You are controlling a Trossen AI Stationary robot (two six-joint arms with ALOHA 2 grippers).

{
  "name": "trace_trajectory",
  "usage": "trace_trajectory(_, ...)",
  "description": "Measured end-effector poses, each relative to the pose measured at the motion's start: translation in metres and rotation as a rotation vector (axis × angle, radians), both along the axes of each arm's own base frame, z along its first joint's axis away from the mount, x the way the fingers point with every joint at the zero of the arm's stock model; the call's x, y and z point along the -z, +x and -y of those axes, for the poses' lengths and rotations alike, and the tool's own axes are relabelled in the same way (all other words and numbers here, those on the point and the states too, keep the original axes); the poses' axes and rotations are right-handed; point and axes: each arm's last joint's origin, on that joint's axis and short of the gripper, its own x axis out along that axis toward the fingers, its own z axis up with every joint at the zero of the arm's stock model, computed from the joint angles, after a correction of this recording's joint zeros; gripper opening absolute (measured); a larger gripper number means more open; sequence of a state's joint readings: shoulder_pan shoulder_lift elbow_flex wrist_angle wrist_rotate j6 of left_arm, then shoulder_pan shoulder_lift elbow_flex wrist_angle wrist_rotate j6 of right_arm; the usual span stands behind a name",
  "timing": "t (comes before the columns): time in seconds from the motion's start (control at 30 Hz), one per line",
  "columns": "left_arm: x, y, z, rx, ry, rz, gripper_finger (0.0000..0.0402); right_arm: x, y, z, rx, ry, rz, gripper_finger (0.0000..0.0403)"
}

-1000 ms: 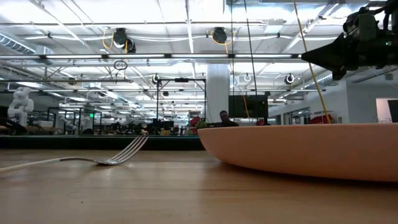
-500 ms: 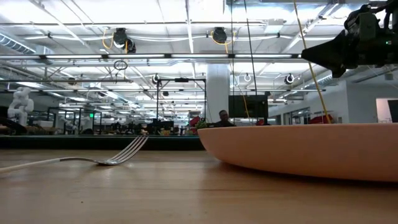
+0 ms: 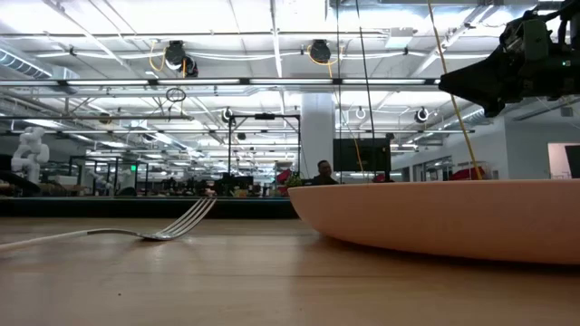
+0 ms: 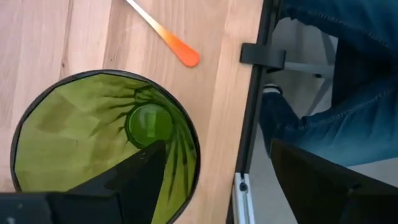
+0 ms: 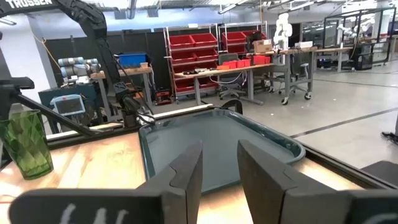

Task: Pick and place plate/cup/fork/spoon on tray
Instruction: Put the green cup on the black table tray

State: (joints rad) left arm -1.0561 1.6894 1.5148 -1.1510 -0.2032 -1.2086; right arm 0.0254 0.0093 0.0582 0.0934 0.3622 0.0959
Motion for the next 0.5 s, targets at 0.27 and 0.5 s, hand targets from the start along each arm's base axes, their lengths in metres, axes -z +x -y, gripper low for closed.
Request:
trace_trajectory(0.27,0.0006,0.0018,-0.0026,0.045,0.036,0.009,0.0268,0.0,0.0,0.0,0.0,-0.002,-0.001,0.0096)
trace_trajectory(0.5,0.005,0.0034,0.0003,0.034,0.041,0.007,0.0206,0.0001,0.0,-0.0001,-0.002,0.007,0.001,0.0096)
